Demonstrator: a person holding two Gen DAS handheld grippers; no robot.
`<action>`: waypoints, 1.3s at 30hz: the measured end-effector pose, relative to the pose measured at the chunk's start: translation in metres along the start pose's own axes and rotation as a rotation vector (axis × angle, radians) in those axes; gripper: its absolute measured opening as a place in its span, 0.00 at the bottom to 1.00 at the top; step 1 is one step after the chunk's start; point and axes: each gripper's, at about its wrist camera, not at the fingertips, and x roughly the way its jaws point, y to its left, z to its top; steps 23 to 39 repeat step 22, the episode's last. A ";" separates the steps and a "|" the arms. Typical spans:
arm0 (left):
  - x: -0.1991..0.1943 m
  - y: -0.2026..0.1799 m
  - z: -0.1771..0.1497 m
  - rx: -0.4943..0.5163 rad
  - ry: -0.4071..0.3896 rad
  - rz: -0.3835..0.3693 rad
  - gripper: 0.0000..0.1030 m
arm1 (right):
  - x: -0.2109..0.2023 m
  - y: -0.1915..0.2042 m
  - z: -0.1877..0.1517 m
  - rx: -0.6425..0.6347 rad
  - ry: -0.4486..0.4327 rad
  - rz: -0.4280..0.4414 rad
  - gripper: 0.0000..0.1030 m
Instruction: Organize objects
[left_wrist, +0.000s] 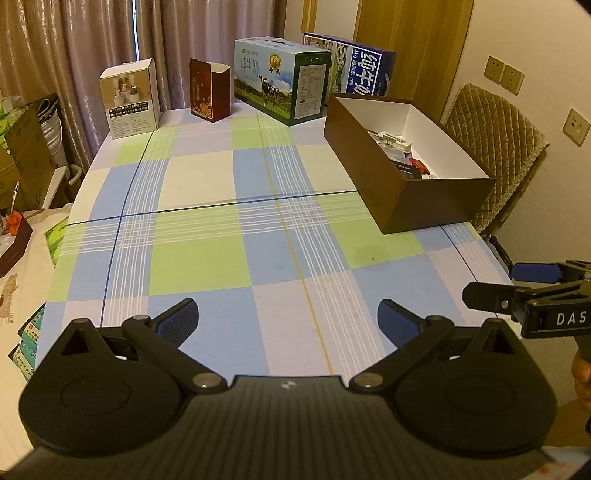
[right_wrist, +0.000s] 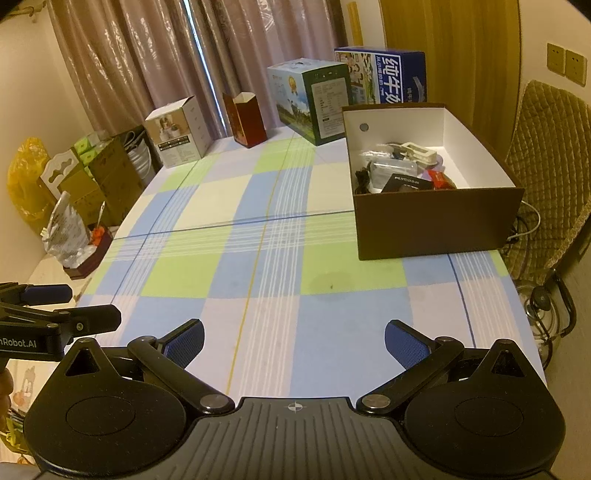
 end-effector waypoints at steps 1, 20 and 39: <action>0.001 0.001 0.001 -0.001 0.001 0.000 0.99 | 0.001 0.000 0.001 -0.001 0.001 0.000 0.98; 0.010 0.002 0.006 0.002 0.000 -0.002 0.99 | 0.009 -0.002 0.008 0.001 0.005 -0.002 0.98; 0.012 0.001 0.007 0.001 0.004 0.000 0.99 | 0.010 -0.003 0.009 0.001 0.005 -0.002 0.98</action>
